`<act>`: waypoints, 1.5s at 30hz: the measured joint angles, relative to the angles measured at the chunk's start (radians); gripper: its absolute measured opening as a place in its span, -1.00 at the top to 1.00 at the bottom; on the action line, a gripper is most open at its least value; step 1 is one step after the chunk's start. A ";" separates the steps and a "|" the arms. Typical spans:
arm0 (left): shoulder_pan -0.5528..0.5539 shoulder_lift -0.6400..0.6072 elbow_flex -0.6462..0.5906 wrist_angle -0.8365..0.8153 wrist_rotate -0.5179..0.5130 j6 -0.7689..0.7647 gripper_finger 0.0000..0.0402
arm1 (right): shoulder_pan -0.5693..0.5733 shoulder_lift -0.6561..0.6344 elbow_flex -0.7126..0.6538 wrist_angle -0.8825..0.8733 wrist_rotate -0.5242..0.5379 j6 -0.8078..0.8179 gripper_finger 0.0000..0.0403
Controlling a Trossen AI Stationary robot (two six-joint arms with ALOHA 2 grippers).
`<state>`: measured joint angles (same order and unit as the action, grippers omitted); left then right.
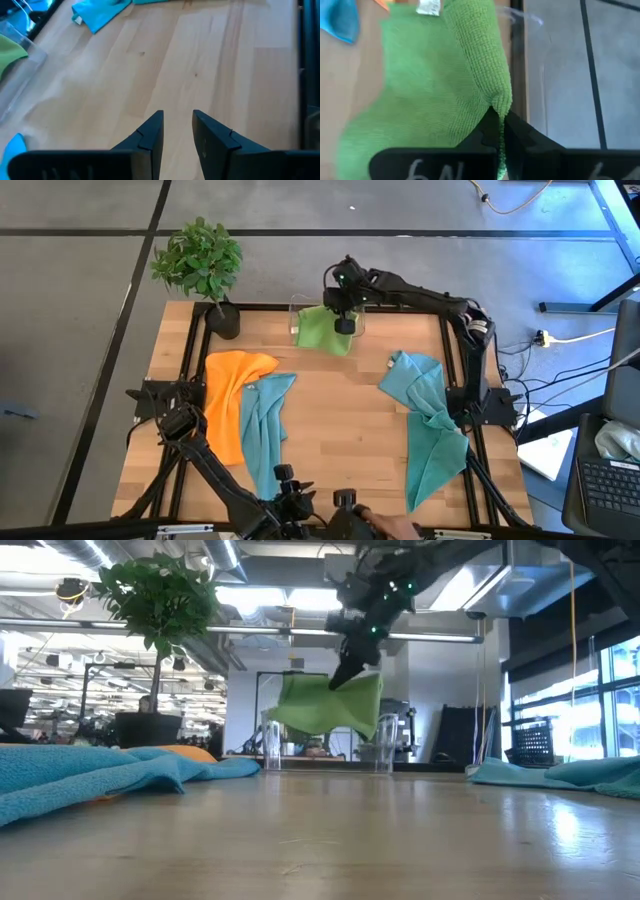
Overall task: Fold microfiber towels
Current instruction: Put the folded green microfiber towel into the transparent bin
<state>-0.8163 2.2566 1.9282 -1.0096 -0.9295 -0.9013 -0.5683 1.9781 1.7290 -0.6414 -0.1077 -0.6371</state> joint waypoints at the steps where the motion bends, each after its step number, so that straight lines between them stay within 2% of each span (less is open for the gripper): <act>1: 0.003 0.000 0.000 -0.003 -0.007 0.012 0.53 | -0.009 0.011 0.000 0.003 0.000 -0.002 0.96; 9: 0.042 0.000 0.000 -0.012 -0.075 0.099 0.53 | -0.062 0.126 0.000 0.031 -0.029 -0.104 0.96; 16: 0.094 0.000 0.000 -0.022 -0.049 0.100 0.53 | -0.109 0.201 -0.002 0.092 -0.044 -0.111 0.92; 26: 0.139 0.000 0.000 -0.030 -0.022 0.153 0.53 | -0.155 0.204 -0.002 0.123 -0.044 -0.107 0.77; 32: 0.149 0.000 0.000 -0.038 -0.022 0.153 0.53 | -0.156 0.204 -0.002 0.124 -0.044 -0.106 0.53; 38: 0.150 0.000 0.000 -0.038 -0.022 0.153 0.53 | -0.154 0.204 -0.002 0.128 -0.045 -0.099 0.12; 42: 0.150 0.000 0.000 -0.038 -0.022 0.153 0.53 | -0.147 0.201 -0.002 0.123 0.021 -0.082 -0.11; 45: 0.153 0.000 0.000 -0.037 -0.022 0.152 0.53 | -0.146 0.182 -0.002 0.104 0.025 -0.045 -0.20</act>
<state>-0.6636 2.2566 1.9282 -1.0468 -0.9516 -0.7493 -0.7147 2.1604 1.7271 -0.5377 -0.0828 -0.6825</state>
